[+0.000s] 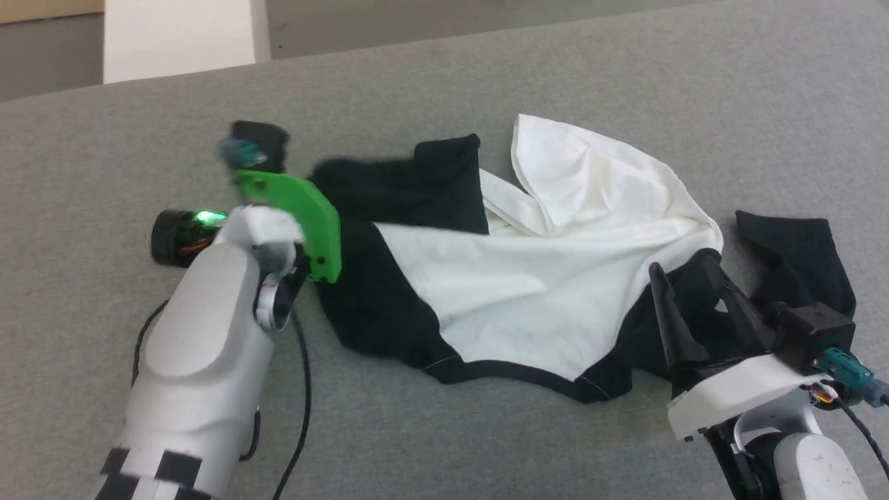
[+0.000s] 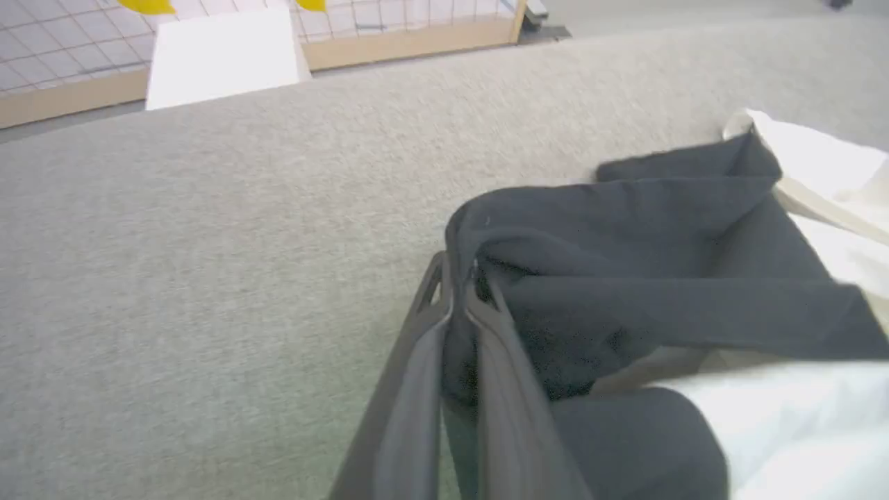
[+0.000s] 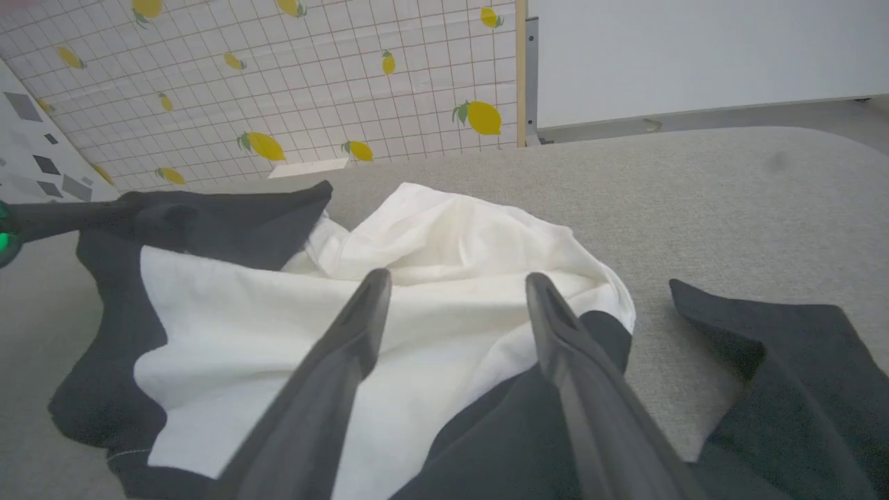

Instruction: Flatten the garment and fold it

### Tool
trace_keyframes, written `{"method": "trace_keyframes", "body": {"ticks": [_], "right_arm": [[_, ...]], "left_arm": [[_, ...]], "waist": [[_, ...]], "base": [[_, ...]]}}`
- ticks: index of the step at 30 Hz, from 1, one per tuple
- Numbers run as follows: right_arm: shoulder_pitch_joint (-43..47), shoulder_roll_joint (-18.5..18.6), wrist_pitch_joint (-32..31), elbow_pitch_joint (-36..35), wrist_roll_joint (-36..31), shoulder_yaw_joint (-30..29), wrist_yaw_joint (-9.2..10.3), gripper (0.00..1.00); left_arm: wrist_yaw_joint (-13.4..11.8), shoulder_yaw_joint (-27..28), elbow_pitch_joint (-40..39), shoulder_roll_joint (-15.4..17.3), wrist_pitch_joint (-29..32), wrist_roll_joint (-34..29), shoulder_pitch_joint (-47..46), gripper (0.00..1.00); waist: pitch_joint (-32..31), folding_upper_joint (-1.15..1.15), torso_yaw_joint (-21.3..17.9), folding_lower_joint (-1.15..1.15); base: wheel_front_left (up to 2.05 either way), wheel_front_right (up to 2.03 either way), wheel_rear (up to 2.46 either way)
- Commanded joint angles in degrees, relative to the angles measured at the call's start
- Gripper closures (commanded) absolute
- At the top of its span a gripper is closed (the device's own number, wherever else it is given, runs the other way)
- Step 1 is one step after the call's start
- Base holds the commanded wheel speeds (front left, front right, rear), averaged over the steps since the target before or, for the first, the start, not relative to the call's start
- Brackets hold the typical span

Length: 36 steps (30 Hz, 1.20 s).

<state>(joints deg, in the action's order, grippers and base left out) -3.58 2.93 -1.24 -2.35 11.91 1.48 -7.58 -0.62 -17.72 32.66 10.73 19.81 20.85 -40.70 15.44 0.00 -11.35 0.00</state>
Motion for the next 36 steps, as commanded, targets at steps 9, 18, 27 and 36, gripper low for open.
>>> {"method": "trace_keyframes", "body": {"ticks": [9,18,27,36], "right_arm": [[1.83,-0.05,-2.04,-1.72,-1.05,-2.31,0.09,0.00],[3.94,-0.05,-4.11,-2.67,-0.62,-3.83,0.09,0.00],[1.38,0.89,-7.30,-2.71,-4.20,-0.39,0.09,0.00],[-15.42,10.72,-18.95,7.88,-3.01,14.86,0.09,0.00]], "left_arm": [[-9.07,9.83,-9.67,1.87,-17.06,3.46,16.73,1.00],[-14.97,13.21,-21.17,1.57,-10.43,7.53,35.66,0.31],[-8.63,12.04,-28.96,-1.48,-22.42,8.71,38.04,0.00],[-3.13,9.31,-28.40,-2.75,-34.58,1.64,31.39,0.00]], "waist": [[-6.59,0.00,7.51,0.00],[-9.06,0.00,10.74,0.00],[-7.64,0.00,12.53,0.00],[-1.29,0.00,15.66,0.00]], "base": [[0.00,0.00,0.00],[0.00,0.00,0.00],[0.00,0.00,0.00],[0.00,0.00,0.00]]}}
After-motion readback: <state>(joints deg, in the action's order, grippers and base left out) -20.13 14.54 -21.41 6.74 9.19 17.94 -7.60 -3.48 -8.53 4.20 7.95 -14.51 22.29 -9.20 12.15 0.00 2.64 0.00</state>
